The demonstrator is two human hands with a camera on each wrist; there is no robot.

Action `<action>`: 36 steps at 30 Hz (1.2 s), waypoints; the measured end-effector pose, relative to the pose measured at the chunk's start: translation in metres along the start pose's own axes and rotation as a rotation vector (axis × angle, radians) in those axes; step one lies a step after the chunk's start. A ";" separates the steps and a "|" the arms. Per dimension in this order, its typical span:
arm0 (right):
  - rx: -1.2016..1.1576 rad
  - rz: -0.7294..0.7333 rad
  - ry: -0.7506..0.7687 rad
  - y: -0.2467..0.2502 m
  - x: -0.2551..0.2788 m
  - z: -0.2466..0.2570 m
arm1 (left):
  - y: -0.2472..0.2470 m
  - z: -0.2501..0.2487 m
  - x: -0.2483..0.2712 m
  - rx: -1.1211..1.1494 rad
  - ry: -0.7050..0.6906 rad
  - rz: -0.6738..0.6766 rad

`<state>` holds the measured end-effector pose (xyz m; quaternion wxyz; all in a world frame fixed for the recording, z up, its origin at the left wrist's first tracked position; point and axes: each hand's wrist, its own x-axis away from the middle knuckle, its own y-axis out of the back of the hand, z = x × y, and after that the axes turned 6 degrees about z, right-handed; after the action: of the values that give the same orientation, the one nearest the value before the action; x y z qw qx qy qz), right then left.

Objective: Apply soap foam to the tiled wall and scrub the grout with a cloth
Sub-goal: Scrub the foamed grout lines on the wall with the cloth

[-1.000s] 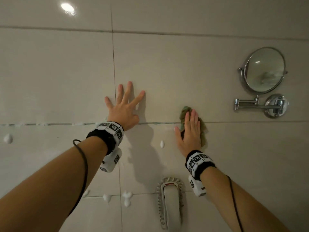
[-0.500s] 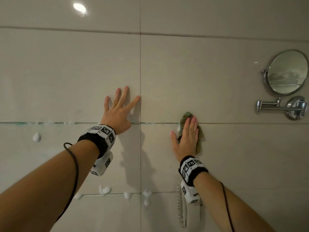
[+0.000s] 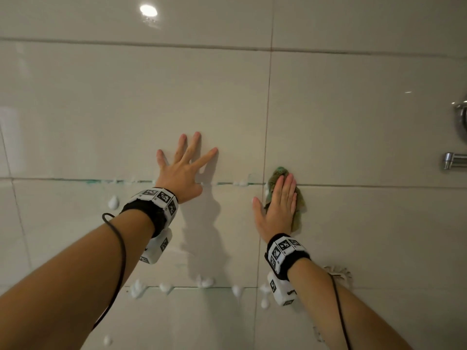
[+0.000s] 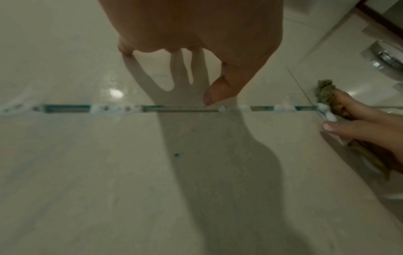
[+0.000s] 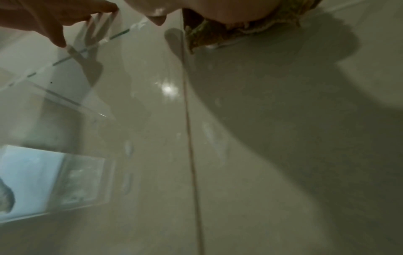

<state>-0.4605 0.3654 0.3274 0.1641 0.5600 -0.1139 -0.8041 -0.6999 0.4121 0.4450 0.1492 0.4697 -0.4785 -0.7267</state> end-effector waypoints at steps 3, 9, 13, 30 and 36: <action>0.013 0.003 -0.009 -0.009 0.003 0.016 | 0.000 0.020 0.002 -0.014 -0.033 0.000; 0.031 0.005 -0.041 -0.022 0.005 0.043 | 0.001 0.034 -0.001 -0.002 -0.099 0.023; 0.045 0.022 -0.036 -0.026 0.008 0.054 | 0.002 0.034 -0.001 0.010 -0.119 0.041; 0.000 0.032 -0.025 -0.044 0.016 0.094 | 0.002 0.087 0.026 0.032 -0.008 0.026; 0.005 0.031 -0.024 -0.057 0.021 0.121 | 0.002 0.124 0.036 0.046 0.039 0.035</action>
<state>-0.5883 0.4100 0.3304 0.1740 0.5490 -0.1264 -0.8077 -0.8213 0.4562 0.4394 0.1602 0.4788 -0.5003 -0.7034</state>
